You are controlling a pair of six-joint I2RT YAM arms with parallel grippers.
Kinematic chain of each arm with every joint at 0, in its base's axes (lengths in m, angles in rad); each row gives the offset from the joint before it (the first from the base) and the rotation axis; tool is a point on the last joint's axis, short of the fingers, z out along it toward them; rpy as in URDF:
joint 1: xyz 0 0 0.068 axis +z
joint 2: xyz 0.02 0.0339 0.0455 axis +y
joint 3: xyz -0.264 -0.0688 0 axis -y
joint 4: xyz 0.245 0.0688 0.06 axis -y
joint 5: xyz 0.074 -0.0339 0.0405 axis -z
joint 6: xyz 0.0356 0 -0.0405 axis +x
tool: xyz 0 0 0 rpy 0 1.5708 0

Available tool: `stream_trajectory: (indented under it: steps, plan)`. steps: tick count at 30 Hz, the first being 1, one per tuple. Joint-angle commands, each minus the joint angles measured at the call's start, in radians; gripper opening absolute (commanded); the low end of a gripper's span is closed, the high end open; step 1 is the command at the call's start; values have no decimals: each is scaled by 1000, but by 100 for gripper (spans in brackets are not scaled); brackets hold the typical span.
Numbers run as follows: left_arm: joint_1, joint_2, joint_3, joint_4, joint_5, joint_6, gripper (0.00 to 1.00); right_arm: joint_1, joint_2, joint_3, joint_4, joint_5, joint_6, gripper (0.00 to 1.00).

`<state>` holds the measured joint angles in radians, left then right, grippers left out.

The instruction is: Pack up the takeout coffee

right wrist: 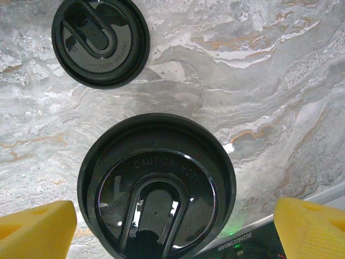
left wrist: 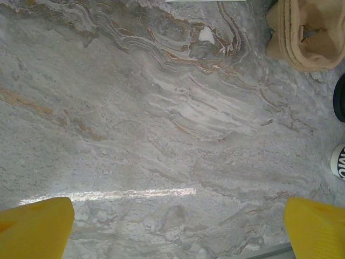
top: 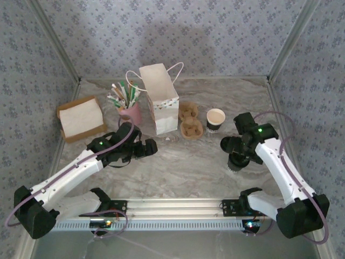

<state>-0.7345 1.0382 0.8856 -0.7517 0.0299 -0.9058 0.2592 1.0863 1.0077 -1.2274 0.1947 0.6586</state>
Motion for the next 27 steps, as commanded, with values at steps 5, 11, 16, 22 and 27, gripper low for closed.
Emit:
stream_trajectory:
  steps: [5,11,16,22,27]
  plan:
    - [9,-25,69,-59,-51,27,99,6,-24,75,-26,-16,-16,95]
    - [35,-70,172,-134,-126,68,99,40,-66,168,47,-168,-135,93]
    - [60,-71,318,-207,-199,121,99,75,-97,218,192,-375,-204,92]
    - [135,-13,473,-275,-217,188,100,175,-59,262,286,-411,-247,95]
    - [219,43,544,-284,-155,224,99,224,-19,266,300,-399,-272,96]
